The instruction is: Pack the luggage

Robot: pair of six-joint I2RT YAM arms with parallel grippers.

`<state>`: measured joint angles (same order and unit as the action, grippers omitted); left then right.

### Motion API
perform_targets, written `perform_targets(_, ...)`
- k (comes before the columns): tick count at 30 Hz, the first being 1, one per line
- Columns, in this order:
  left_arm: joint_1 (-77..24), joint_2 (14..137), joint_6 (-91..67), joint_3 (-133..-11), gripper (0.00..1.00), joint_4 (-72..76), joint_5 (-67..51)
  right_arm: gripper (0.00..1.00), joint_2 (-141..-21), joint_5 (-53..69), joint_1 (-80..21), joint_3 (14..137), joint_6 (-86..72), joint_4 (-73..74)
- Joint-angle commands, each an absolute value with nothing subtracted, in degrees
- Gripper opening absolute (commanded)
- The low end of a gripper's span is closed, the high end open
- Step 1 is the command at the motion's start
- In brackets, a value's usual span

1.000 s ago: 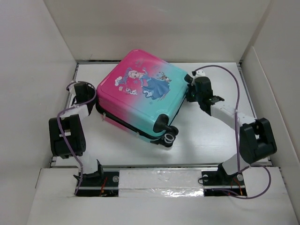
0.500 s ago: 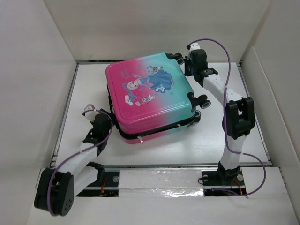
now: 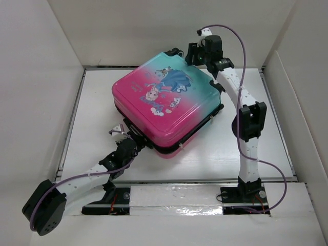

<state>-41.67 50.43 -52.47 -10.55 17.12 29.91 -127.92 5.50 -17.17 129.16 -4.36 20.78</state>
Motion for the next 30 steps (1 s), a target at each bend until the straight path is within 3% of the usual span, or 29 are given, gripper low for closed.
perform_targets(1,-44.47,51.86,-52.21,-14.68,0.41,26.36,15.65,0.63,-118.77,21.87,-24.35,132.29,-8.17,24.0)
perform_targets(4,-44.47,51.85,-52.12,-14.5,0.41,28.82,14.42,0.74,-109.82,24.6,-21.99,123.8,-8.87,18.21)
perform_targets(8,-45.0,54.83,-51.94,-14.77,0.41,31.11,13.45,0.77,-94.73,29.17,-19.95,106.57,-11.33,9.25)
perform_targets(10,-45.0,55.89,-52.12,-14.33,0.41,33.9,12.66,0.49,-86.96,29.09,-19.95,95.94,-11.95,1.26)
perform_targets(11,-45.0,57.12,-52.12,-14.15,0.41,34.62,12.66,0.36,-78.83,28.4,-21.34,84.84,-12.13,-1.55)
perform_targets(12,-45.0,57.65,-52.03,-14.5,0.41,34.98,12.66,0.18,-74.66,27.52,-22.14,79.42,-11.87,-5.06)
perform_targets(13,-45.0,57.92,-51.68,-14.76,0.41,34.28,13.35,0.13,-70.53,25.77,-22.84,74.15,-11.78,-6.23)
perform_targets(14,-45.0,57.48,-51.24,-15.2,0.41,33.06,14.4,0.1,-66.23,20.18,-24.33,63.65,-12.13,-7.28)
perform_targets(19,-43.34,48.36,-47.47,-17.75,0.42,25.59,24.69,0.08,-42.91,1.25,-21.1,42.38,-18.89,-6.34)
perform_targets(25,-39.56,39.55,-46.76,-21.36,0.44,29.68,30.32,0.04,-36.39,-10.53,-15.83,33.59,-23.81,2.27)
perform_targets(29,-30.02,49.09,-48.76,-32.76,0.51,32.26,28.4,0.03,-38.57,-13.8,-14.42,30.25,-25.74,2.29)
perform_targets(30,-26.49,51.57,-50.43,-36.79,0.54,32.08,21.95,0.03,-39.71,-13.45,-13.63,29.63,-26.1,1.24)
